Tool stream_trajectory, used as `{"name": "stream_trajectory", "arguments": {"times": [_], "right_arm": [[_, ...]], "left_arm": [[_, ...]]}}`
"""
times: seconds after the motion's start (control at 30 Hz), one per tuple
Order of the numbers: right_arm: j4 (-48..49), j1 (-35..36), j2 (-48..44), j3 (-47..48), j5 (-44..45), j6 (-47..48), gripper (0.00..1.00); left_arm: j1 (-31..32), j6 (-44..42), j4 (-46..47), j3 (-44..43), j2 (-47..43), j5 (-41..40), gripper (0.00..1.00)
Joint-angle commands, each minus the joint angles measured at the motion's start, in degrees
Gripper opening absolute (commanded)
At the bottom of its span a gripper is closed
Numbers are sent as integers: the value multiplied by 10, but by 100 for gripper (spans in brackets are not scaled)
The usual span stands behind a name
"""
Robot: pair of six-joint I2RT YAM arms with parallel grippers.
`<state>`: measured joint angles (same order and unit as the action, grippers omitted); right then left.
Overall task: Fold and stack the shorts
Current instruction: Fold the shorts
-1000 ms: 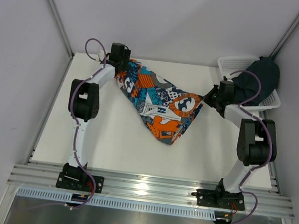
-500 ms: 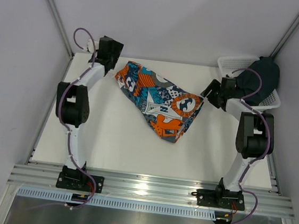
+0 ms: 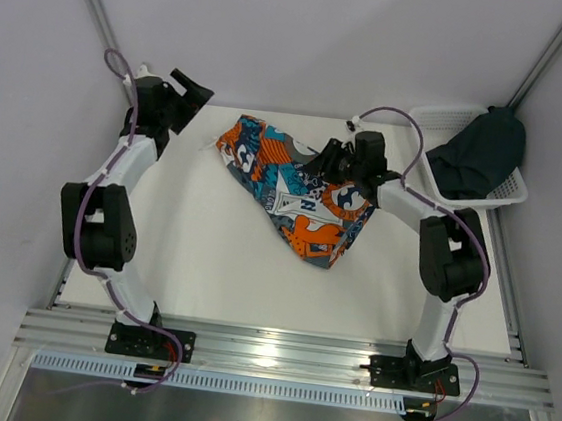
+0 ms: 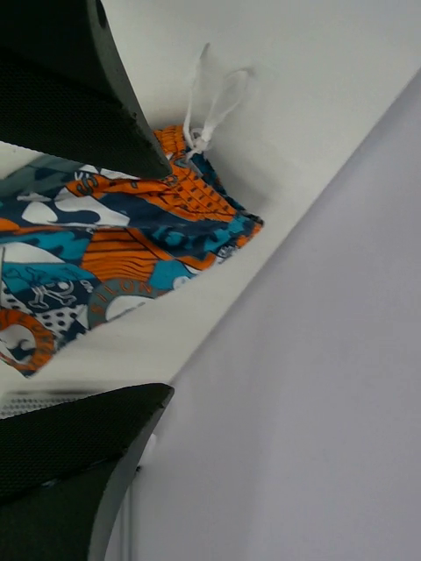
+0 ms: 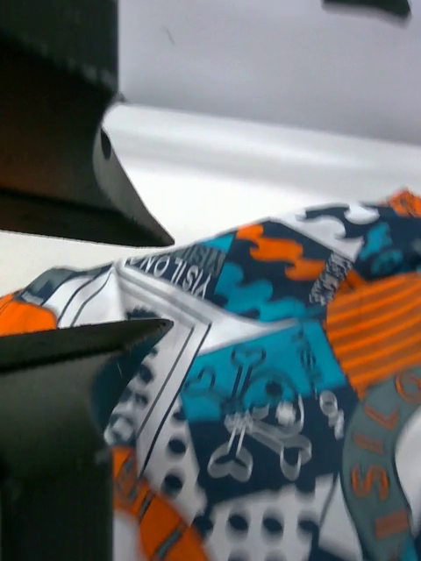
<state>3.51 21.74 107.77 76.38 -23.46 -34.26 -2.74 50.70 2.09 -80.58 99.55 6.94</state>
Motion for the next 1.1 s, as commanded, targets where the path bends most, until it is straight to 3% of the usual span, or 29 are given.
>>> {"name": "stream_trajectory", "arguments": {"times": [0.0,0.1,0.23,0.4,0.77,1.07], "right_arm": [[103,9,53,23,-76,-73,38],[154,29,99,25,-108,-106,29],[186,53,157,20,-127,-144,26],[174,79,165,-19,-117,-136,24],[18,81,31,-193,-39,-36,23],[-34,81,-36,-223,-11,9,25]], "left_arm": [[-1,-53,9,-22,51,119,98],[-1,-52,14,-15,65,127,97],[0,-54,17,9,57,121,97],[0,-63,25,59,21,113,97],[15,-90,45,209,-59,106,98],[71,-112,121,314,-86,97,99]]}}
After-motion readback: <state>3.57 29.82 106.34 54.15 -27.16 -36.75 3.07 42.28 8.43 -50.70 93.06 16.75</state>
